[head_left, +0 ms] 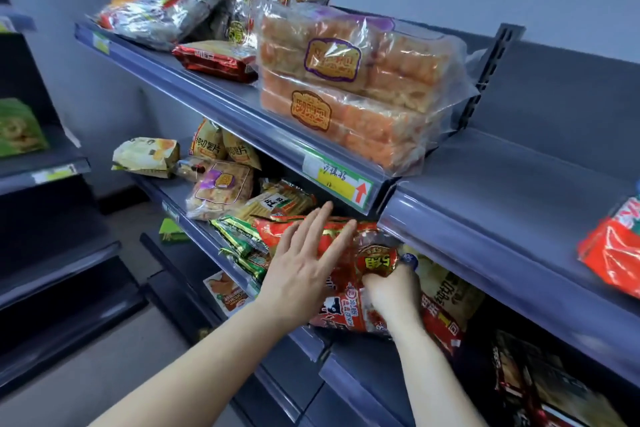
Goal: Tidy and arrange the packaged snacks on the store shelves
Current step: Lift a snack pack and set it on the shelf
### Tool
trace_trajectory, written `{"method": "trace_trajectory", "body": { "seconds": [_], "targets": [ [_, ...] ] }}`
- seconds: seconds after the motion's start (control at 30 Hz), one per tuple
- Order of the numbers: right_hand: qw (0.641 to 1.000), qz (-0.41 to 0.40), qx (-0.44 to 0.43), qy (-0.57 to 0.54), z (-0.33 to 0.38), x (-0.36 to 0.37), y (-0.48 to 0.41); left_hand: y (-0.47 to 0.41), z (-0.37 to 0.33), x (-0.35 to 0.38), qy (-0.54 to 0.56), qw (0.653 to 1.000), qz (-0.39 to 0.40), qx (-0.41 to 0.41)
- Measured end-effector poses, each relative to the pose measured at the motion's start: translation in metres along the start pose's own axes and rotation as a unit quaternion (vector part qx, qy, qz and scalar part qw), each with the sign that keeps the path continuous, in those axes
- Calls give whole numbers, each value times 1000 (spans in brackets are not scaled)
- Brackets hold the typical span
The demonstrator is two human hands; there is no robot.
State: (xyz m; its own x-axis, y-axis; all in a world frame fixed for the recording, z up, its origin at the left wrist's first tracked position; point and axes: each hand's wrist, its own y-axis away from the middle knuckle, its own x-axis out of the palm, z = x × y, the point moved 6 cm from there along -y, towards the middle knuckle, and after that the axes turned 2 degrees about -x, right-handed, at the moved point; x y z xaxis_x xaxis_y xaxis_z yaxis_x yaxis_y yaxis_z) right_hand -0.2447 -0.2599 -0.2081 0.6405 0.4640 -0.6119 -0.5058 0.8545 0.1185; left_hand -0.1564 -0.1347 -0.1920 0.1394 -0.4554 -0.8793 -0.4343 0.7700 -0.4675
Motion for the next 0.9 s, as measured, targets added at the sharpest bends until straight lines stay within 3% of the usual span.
{"method": "trace_trajectory", "body": {
  "seconds": [0.13, 0.27, 0.4, 0.6, 0.67, 0.73, 0.8, 0.9],
  "targets": [
    [972, -21, -159, 172, 45, 7, 39, 13, 3, -40, -50, 992, -75, 85],
    [915, -16, -287, 282, 88, 25, 81, 33, 31, -59, 16, 996, -13, 84],
    [870, -17, -361, 336, 115, 56, 111, 62, 68, -76, 94, 992, 67, -53],
    [857, -58, -449, 245, 148, 106, 151, 110, 132, -112, 218, 955, -63, -191],
    [868, -66, -456, 186, 161, 114, 163, 130, 167, -122, 253, 922, -98, -276],
    [890, -59, -429, 144, 171, 122, 170, 154, 204, -129, 318, 864, -132, -367],
    [906, -58, -406, 108, 178, 131, 175, 178, 236, -133, 416, 783, -176, -427],
    [927, -50, -367, 62, 186, 151, 183, 206, 268, -147, 551, 653, -268, -444]
  ]
}}
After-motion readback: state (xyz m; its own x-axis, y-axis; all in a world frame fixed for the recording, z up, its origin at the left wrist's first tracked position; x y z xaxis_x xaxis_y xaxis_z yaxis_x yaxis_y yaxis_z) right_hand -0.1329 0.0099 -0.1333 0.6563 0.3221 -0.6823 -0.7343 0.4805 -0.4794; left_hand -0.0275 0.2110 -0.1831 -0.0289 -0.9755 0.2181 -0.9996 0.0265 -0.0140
